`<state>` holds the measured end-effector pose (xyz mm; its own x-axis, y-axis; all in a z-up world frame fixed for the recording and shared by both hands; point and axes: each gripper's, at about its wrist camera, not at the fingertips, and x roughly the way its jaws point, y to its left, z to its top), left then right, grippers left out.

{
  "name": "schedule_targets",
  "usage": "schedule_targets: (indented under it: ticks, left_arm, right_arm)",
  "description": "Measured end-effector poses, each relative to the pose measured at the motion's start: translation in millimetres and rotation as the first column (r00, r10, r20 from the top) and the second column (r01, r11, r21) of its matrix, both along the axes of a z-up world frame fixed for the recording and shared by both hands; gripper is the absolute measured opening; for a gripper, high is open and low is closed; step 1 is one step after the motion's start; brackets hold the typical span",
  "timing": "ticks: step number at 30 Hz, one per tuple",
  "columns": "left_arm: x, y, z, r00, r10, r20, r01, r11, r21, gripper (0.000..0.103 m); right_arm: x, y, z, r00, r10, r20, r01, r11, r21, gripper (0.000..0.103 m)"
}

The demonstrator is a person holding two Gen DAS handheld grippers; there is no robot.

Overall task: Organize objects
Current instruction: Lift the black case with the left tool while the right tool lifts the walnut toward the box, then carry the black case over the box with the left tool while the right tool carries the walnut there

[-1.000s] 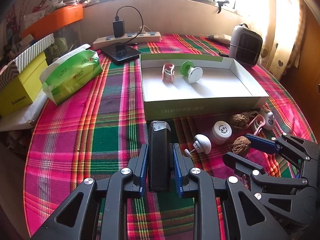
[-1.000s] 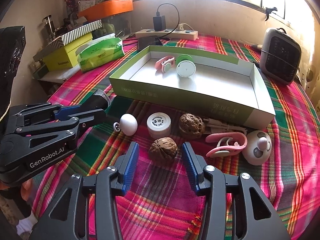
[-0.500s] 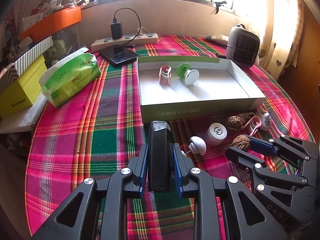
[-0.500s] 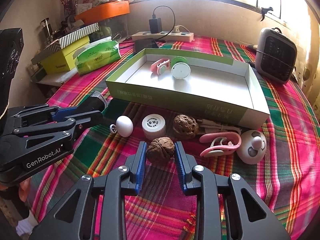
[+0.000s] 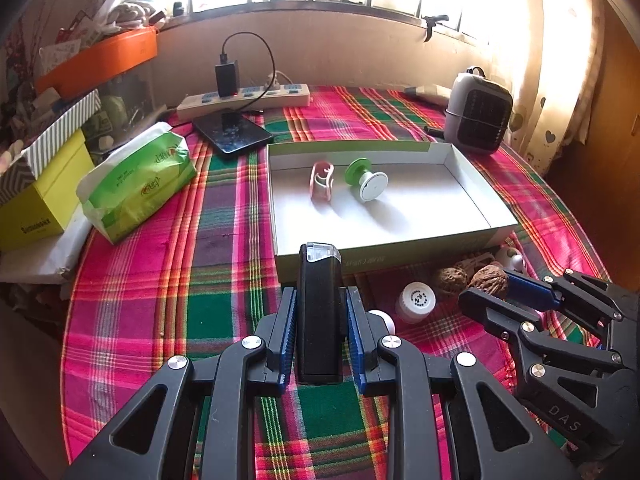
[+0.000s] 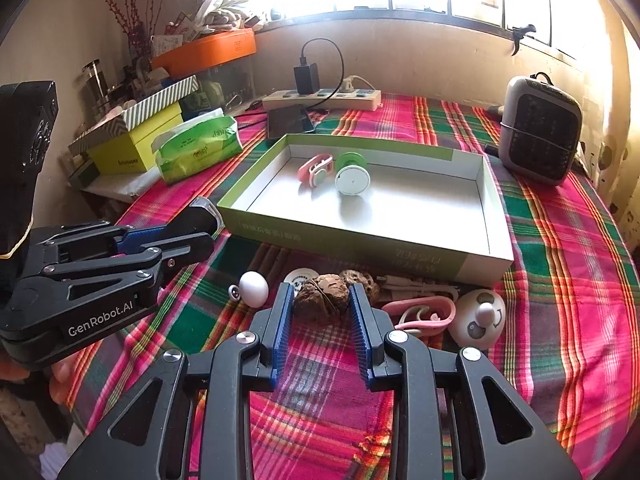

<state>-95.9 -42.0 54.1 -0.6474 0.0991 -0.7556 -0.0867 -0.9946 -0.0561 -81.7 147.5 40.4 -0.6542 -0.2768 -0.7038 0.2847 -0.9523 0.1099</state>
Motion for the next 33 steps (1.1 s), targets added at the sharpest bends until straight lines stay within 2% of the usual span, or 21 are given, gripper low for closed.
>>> schedule_targets:
  ticks: [12,17,33]
  left_arm:
    - [-39,-2,5,0.999,-0.017,0.034,0.016,0.999,0.03,0.021]
    - [-59,-2,5,0.999,-0.013,0.042,0.012,1.0,0.021,0.021]
    - [-102,0,-15,0.995,0.005,0.104,-0.008,1.0,0.023,0.021]
  right_arm:
    - [-26,7,15,1.0,-0.018,-0.013,0.018,1.0,-0.01,0.029]
    - [-37,10,19,1.0,-0.025,-0.015,0.025,1.0,-0.012,0.029]
    - [-65,20,10,0.999,-0.047,0.02,0.047,0.999,-0.026,0.029]
